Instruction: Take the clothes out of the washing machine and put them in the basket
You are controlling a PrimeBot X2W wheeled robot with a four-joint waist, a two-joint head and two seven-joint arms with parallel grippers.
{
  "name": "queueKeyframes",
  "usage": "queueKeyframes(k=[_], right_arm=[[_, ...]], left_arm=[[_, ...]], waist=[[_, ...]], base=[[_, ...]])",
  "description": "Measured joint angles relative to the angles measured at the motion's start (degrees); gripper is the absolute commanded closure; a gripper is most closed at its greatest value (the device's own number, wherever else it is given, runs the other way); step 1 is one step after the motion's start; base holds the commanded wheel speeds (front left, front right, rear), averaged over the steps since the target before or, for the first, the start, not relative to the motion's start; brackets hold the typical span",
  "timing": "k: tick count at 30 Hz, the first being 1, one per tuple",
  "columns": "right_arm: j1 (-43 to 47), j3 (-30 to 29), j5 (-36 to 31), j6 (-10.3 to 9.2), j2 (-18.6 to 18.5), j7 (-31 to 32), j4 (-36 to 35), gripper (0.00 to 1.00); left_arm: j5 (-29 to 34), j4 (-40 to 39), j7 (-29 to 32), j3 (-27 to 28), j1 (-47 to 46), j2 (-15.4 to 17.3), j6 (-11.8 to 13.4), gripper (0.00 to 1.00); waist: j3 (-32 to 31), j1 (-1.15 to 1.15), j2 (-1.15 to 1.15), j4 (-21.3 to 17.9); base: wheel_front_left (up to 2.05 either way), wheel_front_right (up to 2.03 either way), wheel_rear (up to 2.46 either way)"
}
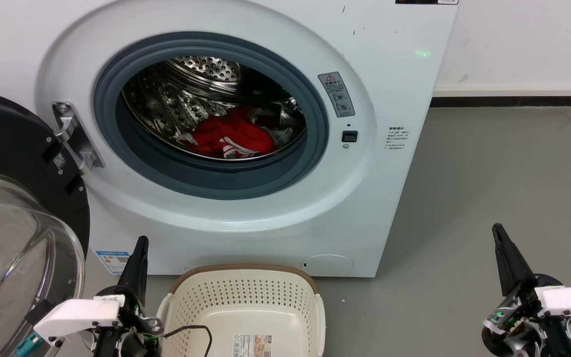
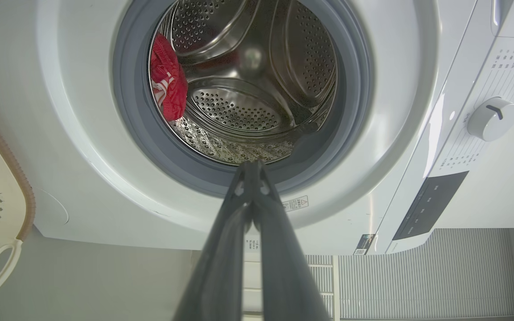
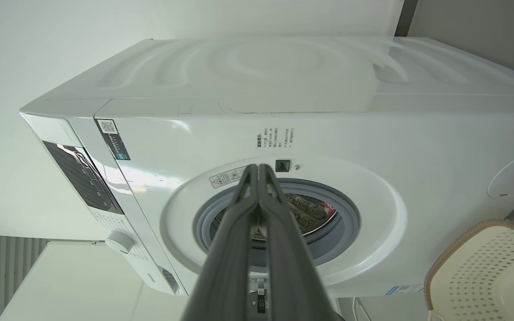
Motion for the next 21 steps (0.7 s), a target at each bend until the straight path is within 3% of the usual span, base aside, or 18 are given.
queueKeyframes(k=[1, 2, 13, 21], right_arm=[[0.00, 0.00, 0.00, 0.00, 0.00, 0.00, 0.00, 1.00], [0.00, 0.00, 0.00, 0.00, 0.00, 0.00, 0.00, 0.00], [2.22, 1.10, -2.43, -0.01, 0.20, -2.49, -0.03, 0.00], [2.87, 0.40, -10.59, -0.01, 0.22, -4.57, -2.01, 0.00]], left_arm=[[0.00, 0.00, 0.00, -0.02, 0.00, 0.00, 0.00, 1.00], [0.00, 0.00, 0.00, 0.00, 0.00, 0.00, 0.00, 0.00], [1.25, 0.32, -2.49, -2.71, 1.68, -0.22, 0.03, 0.00], [9.12, -1.35, -4.66, -3.93, 1.65, -0.12, 0.03, 0.00]], waist=[[0.00, 0.00, 0.00, 0.00], [0.00, 0.00, 0.00, 0.00], [0.04, 0.00, 0.00, -0.03], [-0.01, 0.00, 0.00, -0.05]], base=[[0.00, 0.00, 0.00], [0.00, 0.00, 0.00], [0.00, 0.00, 0.00], [0.00, 0.00, 0.00]])
